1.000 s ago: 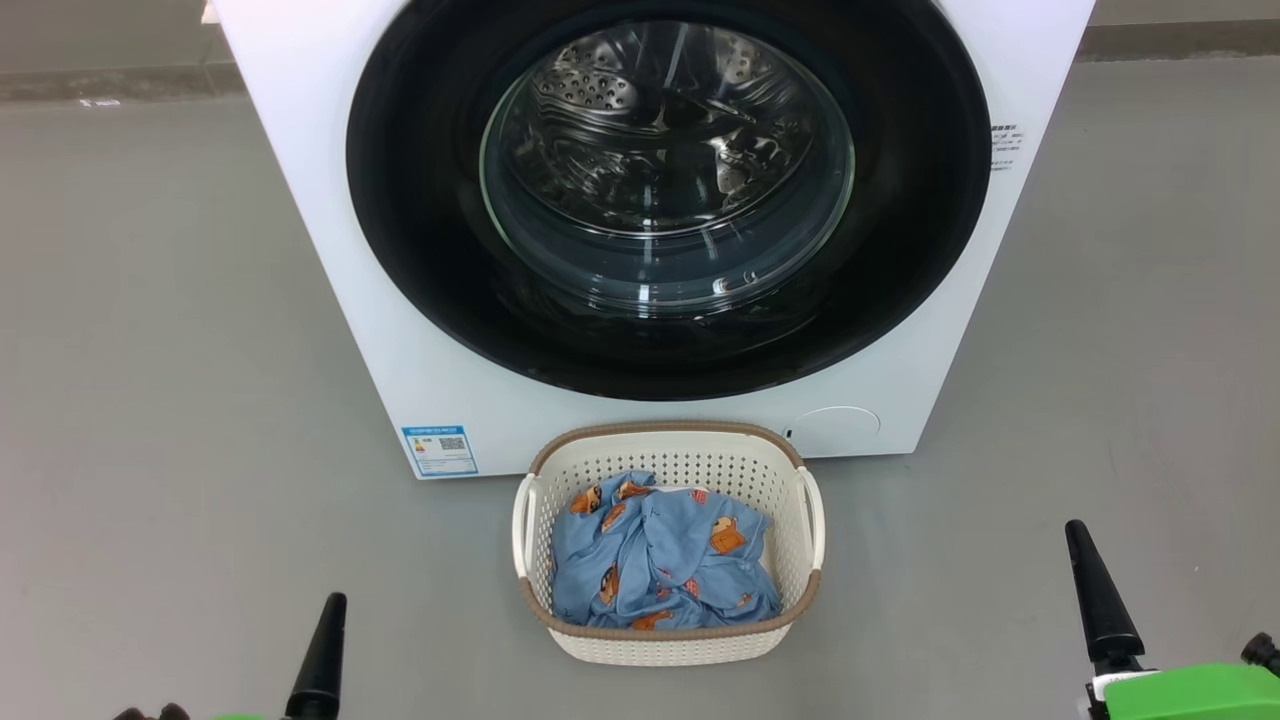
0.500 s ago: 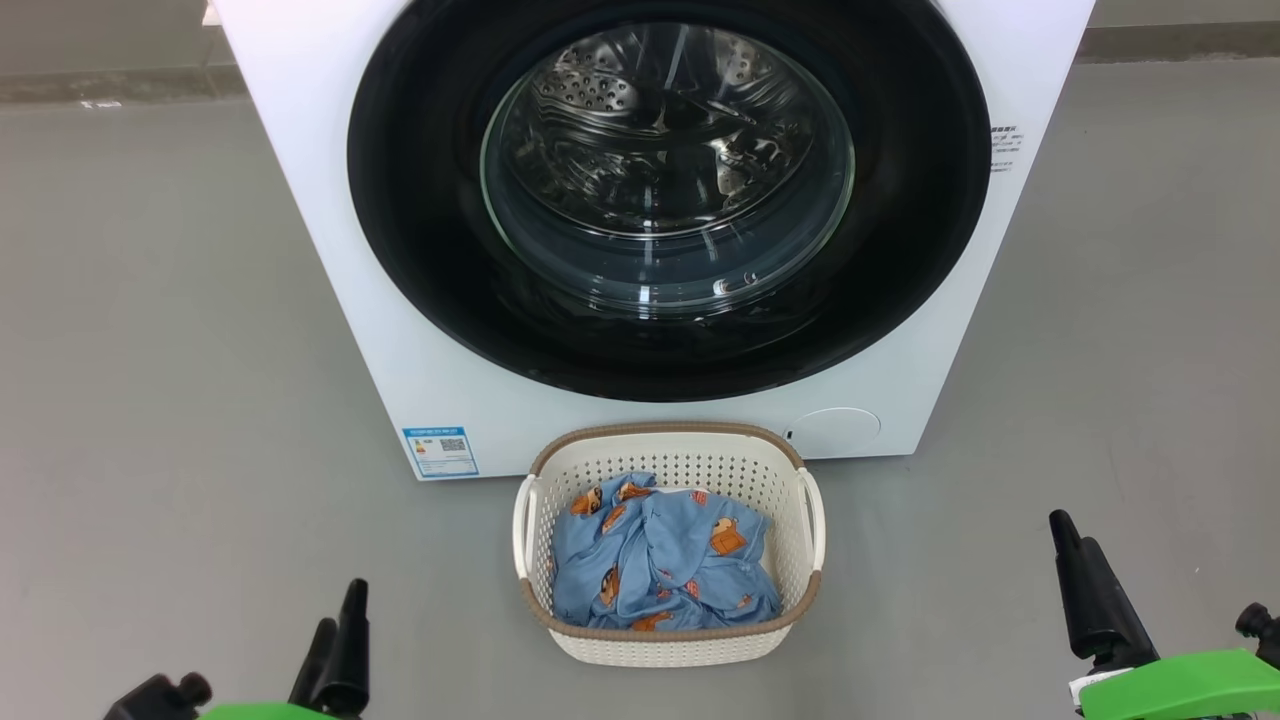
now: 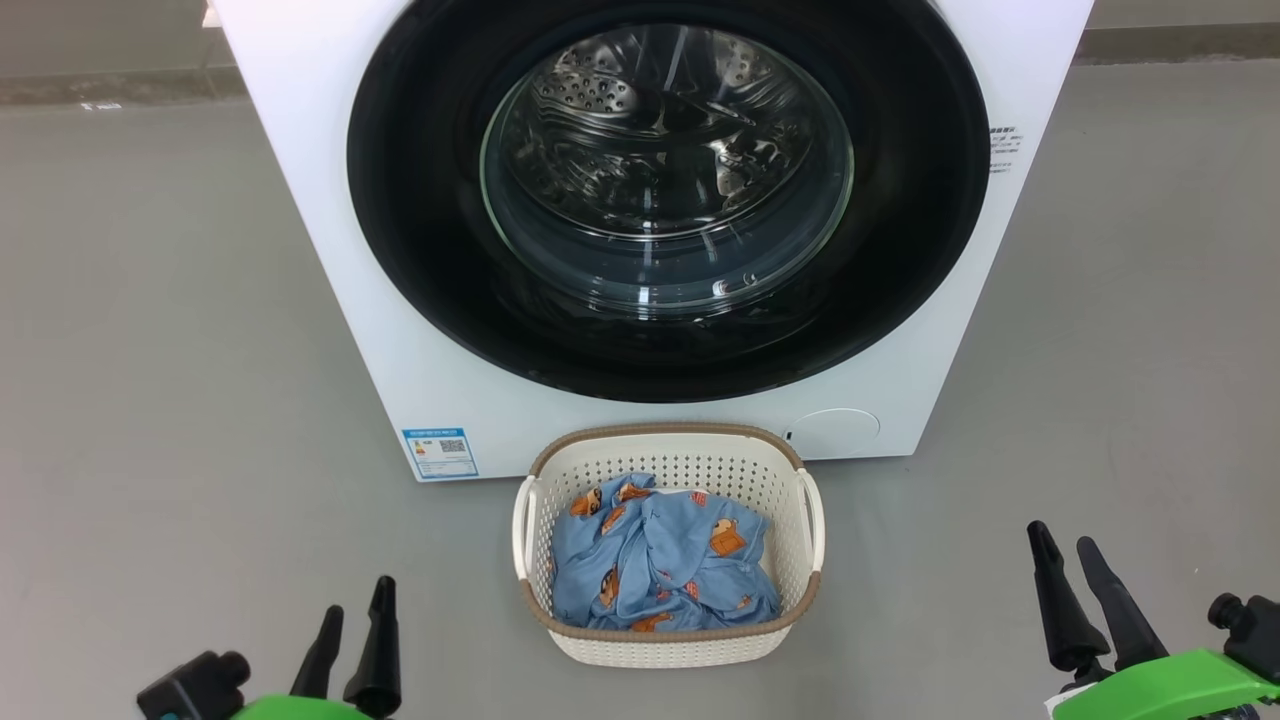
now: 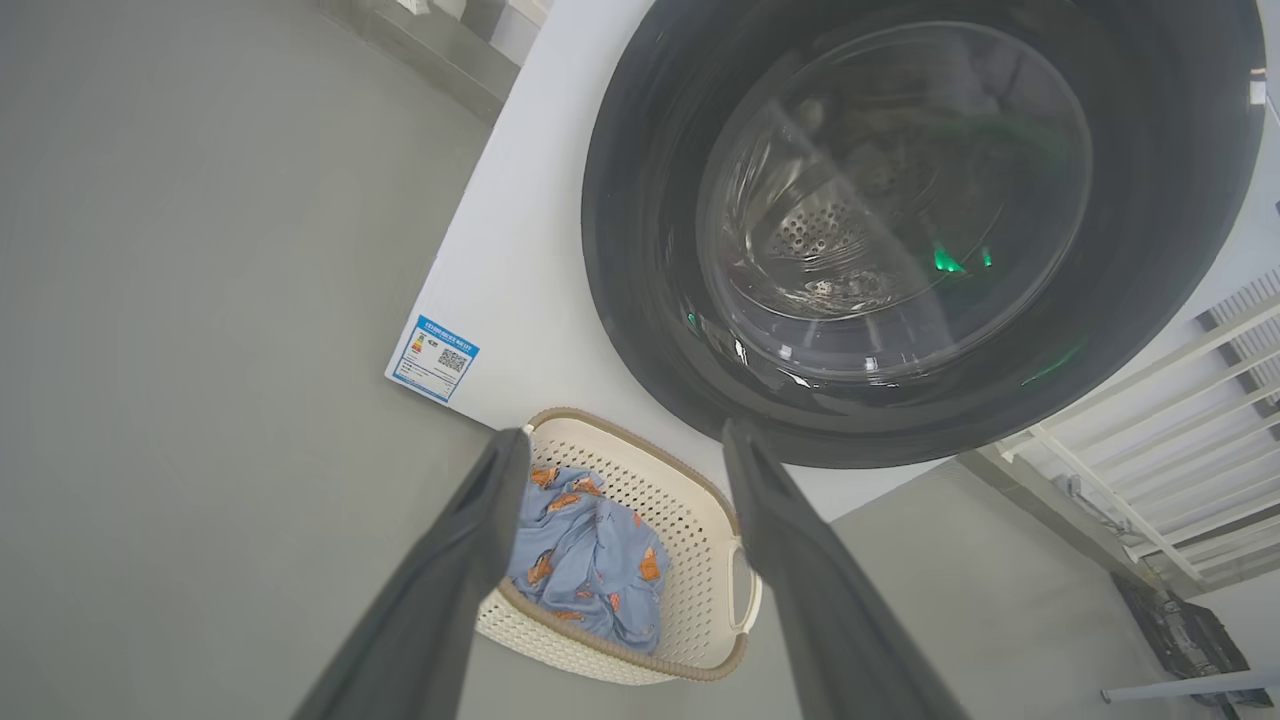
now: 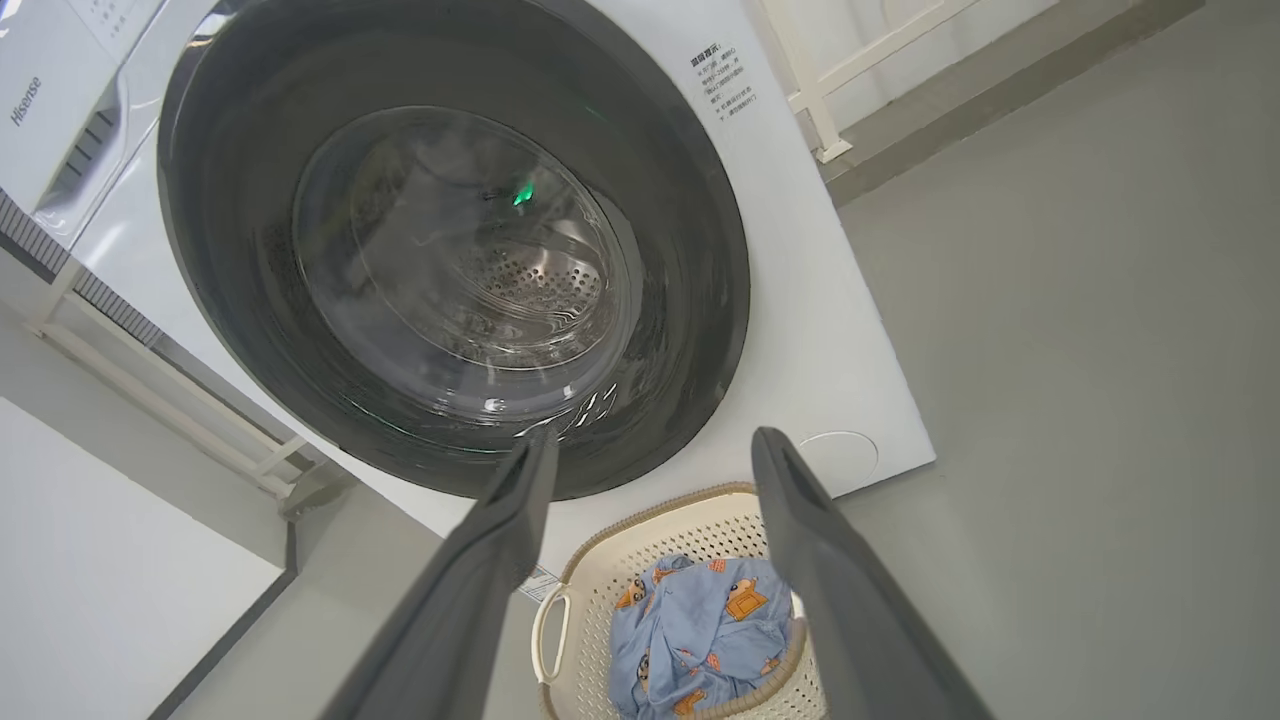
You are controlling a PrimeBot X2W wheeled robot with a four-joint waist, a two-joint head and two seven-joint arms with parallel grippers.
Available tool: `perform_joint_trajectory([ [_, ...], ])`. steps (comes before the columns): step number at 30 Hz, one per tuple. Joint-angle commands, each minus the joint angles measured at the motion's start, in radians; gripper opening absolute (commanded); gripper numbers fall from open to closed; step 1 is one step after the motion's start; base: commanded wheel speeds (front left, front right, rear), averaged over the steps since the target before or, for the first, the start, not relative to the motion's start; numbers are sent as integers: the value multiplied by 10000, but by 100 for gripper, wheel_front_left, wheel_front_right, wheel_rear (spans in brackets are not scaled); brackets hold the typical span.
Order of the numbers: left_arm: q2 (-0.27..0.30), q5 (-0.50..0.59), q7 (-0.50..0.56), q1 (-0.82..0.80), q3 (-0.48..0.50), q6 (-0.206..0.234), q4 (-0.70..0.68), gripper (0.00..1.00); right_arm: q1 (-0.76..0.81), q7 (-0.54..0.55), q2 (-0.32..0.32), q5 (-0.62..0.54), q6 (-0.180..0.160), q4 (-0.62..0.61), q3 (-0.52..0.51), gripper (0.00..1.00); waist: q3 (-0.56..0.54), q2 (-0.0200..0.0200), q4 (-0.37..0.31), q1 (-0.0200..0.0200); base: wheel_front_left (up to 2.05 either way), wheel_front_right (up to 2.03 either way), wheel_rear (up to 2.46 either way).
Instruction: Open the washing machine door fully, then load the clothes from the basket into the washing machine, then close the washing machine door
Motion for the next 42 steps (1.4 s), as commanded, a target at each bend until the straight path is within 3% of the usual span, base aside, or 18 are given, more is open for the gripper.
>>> perform_joint_trajectory([
  [1,165,347,-147,-411,133,64,-322,100,-37,-137,-217,-325,11,-250,183,100,1,-1,5,0,0,0,0],
  [21,487,4270,-736,-450,-796,786,-665,100,167,-721,-433,-2985,14,92,168,100,-20,-1,-8,0,0,0,0],
  [42,1262,6598,-1325,-199,-1836,1695,-675,100,570,-1306,-452,-5344,16,40,72,100,-462,-1,-16,0,0,0,0],
])
